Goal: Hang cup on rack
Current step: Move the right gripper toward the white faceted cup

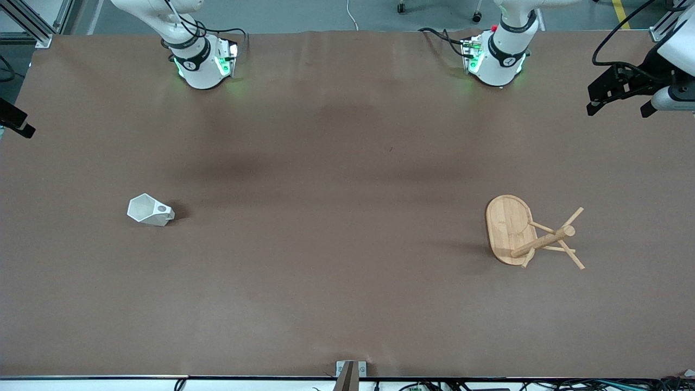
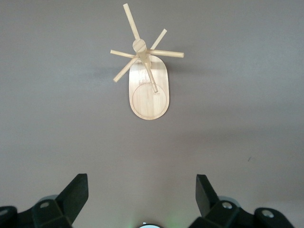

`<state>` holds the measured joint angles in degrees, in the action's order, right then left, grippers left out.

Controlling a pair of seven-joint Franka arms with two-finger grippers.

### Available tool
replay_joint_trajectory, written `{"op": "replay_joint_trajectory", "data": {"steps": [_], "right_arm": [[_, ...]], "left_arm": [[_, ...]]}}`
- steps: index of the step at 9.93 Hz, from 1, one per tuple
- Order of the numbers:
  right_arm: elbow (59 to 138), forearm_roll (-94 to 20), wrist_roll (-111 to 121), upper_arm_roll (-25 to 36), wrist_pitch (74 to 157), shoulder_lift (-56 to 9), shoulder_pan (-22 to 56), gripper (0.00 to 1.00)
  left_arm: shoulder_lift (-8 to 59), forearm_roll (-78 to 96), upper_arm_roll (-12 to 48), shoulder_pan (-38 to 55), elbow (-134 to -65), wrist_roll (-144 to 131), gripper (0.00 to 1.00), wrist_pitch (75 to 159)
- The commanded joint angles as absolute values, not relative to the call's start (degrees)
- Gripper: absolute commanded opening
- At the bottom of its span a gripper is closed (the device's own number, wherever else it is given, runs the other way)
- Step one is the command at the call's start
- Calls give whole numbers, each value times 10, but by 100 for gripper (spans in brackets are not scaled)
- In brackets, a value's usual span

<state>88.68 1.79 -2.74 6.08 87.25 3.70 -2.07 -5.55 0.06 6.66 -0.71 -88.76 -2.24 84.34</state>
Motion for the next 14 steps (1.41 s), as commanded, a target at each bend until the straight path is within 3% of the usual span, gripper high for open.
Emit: {"op": "replay_joint_trajectory", "data": {"steps": [1,6,8,12,14], "right_arm": [[880,25,-33,62,871,36,-19,100],[883,26,-29,62,873,27,-17,100],[903,25,-16,62,892,-10,-24,100],[1060,-3,91,62,1095,-75,-61,100],[1161,-4,91,62,1257,-105,-58,100]], "left_arm": [[-42,-5,66,-5,-886,-27,100,831],[-39,-5,67,-6,-871,-19,100,822],[-28,-5,66,-5,-867,-18,100,816],[-25,-4,67,-6,-867,-20,100,816],[-14,-2,67,-5,-866,-18,100,817]]}}
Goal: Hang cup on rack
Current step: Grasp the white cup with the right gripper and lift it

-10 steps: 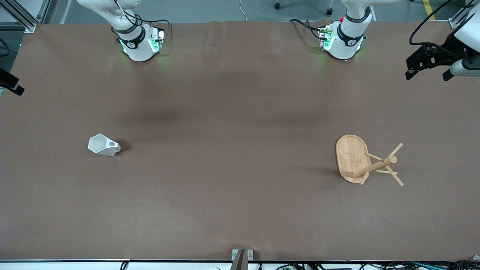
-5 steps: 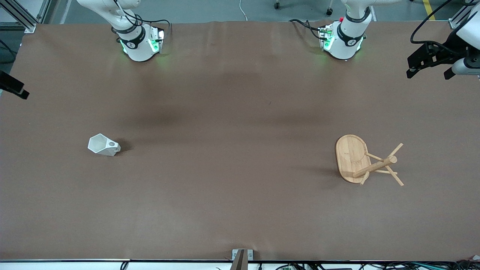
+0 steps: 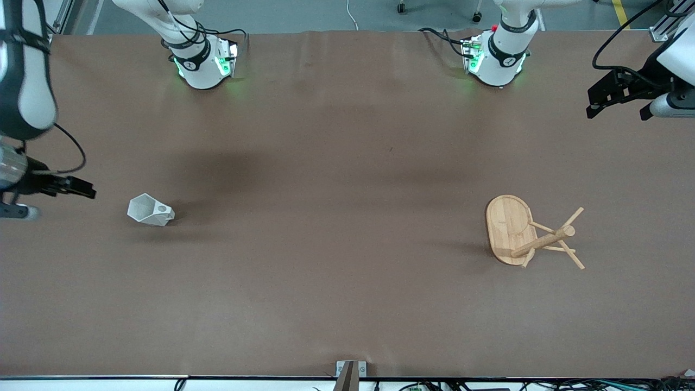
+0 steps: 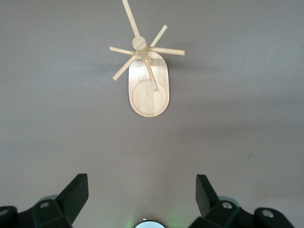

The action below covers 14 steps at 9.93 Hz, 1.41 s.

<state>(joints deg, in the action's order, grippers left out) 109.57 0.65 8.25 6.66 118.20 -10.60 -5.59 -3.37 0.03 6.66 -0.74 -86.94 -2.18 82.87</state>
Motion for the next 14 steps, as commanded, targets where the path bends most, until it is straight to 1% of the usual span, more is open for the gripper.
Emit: {"op": "replay_joint_trajectory", "data": {"steps": [1,2,3,4,5,6,7,8,11,12,13,14], "right_arm": [[1200,-4,91,62,1326,-124,-56,100],[1225,-4,92,60,1373,-146,-55,100],[1236,-4,92,59,1391,-155,-50,99],[1236,-4,94,58,1395,-169,-45,93],[1235,-4,96,58,1413,-182,-41,85],[1233,-4,98,58,1420,-191,-43,75],[1230,-4,114,58,1421,-194,-45,61],[1230,-4,119,58,1426,-199,-48,51],[1230,-4,126,57,1428,-204,-48,11],[1228,-4,127,58,1427,-205,-42,4],[1217,-4,131,57,1409,-205,-40,1],[1184,-4,130,50,1345,-204,-39,1]], "left_arm": [[-12,-3,68,-5,-866,-18,100,817],[-11,-4,68,-4,-866,-18,100,817],[-8,-3,68,-4,-866,-19,100,819],[-4,3,69,-3,-866,-23,100,821],[8,9,70,2,-866,-23,100,824],[10,17,72,3,-867,-23,100,836],[17,23,74,5,-867,-23,100,838],[18,35,75,11,-867,-26,100,838],[25,41,75,19,-867,-25,100,837],[25,40,75,19,-867,-22,100,837],[25,40,75,21,-867,-17,100,837],[25,44,75,34,-867,-18,100,837]]}}
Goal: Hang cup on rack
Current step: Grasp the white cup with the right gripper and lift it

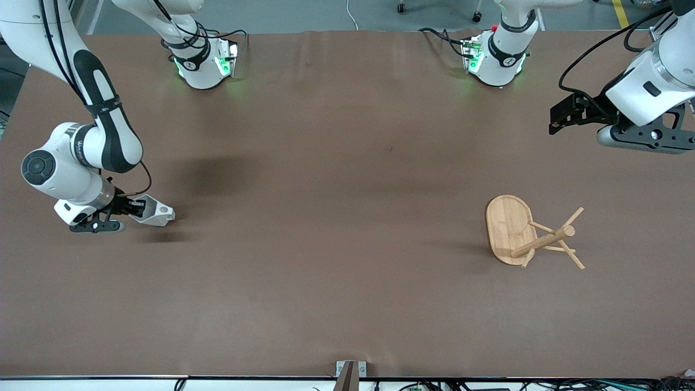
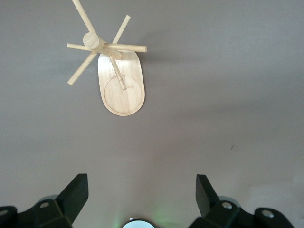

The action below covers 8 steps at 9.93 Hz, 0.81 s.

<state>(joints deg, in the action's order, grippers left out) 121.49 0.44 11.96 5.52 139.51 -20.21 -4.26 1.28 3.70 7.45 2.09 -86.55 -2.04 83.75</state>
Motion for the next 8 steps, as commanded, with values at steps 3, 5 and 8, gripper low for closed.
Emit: {"op": "replay_joint_trajectory", "data": {"steps": [3,5,8], "right_arm": [[1016,-108,131,34,1109,-203,-38,1],[967,-197,132,12,1026,-203,-19,1],[967,-424,133,-43,980,-204,8,1]], "left_arm": [[41,66,80,45,-867,-15,100,837],[47,93,89,59,-867,-6,100,837],[47,167,112,70,-870,110,100,862]]}}
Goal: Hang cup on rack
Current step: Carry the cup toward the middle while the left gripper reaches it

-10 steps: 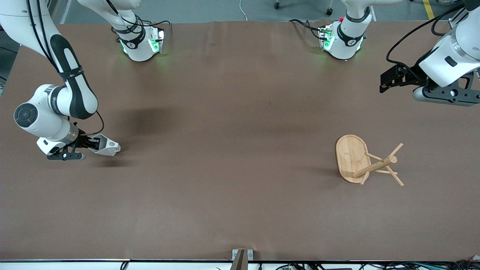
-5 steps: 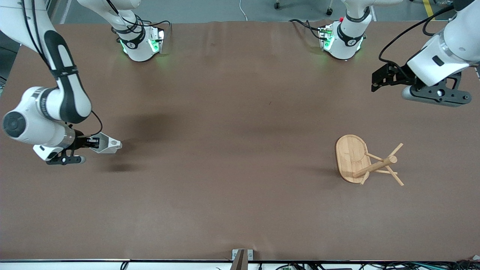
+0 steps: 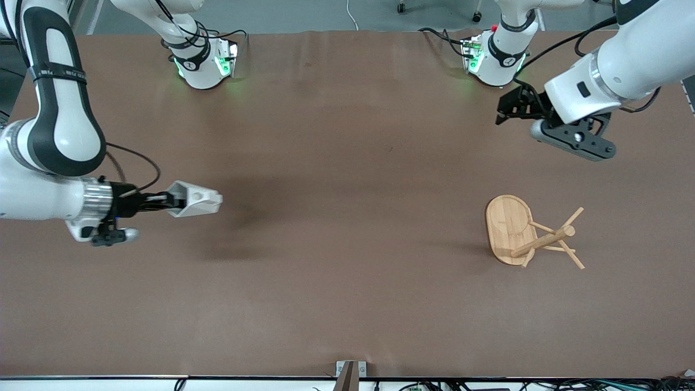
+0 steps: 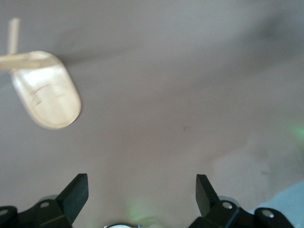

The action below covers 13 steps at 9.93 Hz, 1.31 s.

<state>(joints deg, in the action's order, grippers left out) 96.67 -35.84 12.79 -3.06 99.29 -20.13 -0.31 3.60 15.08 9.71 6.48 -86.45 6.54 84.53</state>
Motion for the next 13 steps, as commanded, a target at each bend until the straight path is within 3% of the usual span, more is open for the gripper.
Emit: {"op": "replay_joint_trajectory", "data": {"steps": [1,3,5,13], "right_arm": [[967,-485,131,-43,972,-206,37,1],[966,-615,129,-43,946,-226,84,1],[967,-674,128,-43,938,-233,119,1],[970,-781,105,-45,938,-232,179,1]], "left_arm": [[48,174,132,77,-874,153,100,893],[68,207,176,89,-875,196,100,961],[70,228,214,92,-886,193,100,1018],[122,224,260,144,-884,185,100,1138]]}}
